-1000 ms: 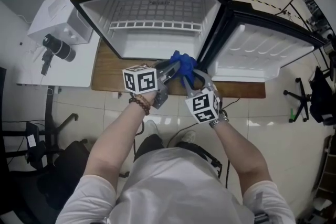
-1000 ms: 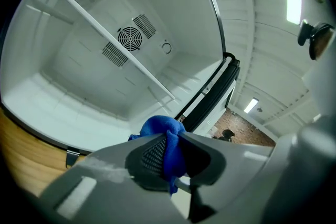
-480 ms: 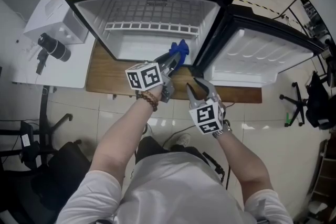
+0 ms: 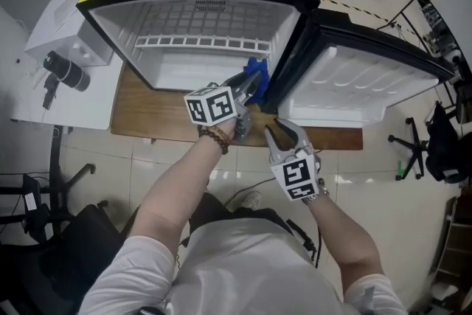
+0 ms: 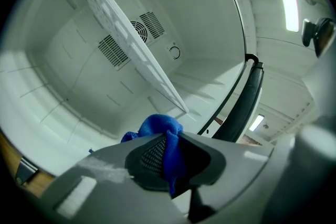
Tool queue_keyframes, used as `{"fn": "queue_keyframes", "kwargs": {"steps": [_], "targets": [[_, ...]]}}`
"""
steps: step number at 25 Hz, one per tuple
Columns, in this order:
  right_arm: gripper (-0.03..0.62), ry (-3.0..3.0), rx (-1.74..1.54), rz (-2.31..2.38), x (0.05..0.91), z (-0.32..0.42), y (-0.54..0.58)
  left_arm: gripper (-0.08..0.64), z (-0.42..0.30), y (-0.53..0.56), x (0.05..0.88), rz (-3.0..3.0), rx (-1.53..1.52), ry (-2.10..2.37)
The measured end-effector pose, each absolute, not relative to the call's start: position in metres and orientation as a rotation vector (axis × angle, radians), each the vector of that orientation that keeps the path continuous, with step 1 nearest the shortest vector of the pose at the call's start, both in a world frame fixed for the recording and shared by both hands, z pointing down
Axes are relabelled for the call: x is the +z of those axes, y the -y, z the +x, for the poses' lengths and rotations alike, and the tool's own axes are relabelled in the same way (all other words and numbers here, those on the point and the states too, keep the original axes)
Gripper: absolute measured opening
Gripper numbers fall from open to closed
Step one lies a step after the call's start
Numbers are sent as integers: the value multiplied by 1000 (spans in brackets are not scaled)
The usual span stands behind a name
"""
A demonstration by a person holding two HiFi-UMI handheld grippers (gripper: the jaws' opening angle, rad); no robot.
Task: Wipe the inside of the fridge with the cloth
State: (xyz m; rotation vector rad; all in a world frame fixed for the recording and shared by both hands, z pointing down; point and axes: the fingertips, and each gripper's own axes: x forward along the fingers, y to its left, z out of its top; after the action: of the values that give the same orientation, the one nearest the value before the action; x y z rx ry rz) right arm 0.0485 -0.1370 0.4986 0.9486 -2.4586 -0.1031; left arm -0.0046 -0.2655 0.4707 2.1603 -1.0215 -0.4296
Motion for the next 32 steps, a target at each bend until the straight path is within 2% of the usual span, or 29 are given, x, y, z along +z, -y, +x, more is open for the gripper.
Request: {"fn": "queue_keyframes", "kwargs": {"steps": [3,7,32], "targets": [[57,2495,-99,967,486,50,139,35,-1,273,470,2169,-441,1025],[35,2530,-94,967,474,50,138,35,-3,282,471,2173,-454,1043],[3,2650,-210,877,432,50,144,35,-17,370,490,2248,-426,1287]]}}
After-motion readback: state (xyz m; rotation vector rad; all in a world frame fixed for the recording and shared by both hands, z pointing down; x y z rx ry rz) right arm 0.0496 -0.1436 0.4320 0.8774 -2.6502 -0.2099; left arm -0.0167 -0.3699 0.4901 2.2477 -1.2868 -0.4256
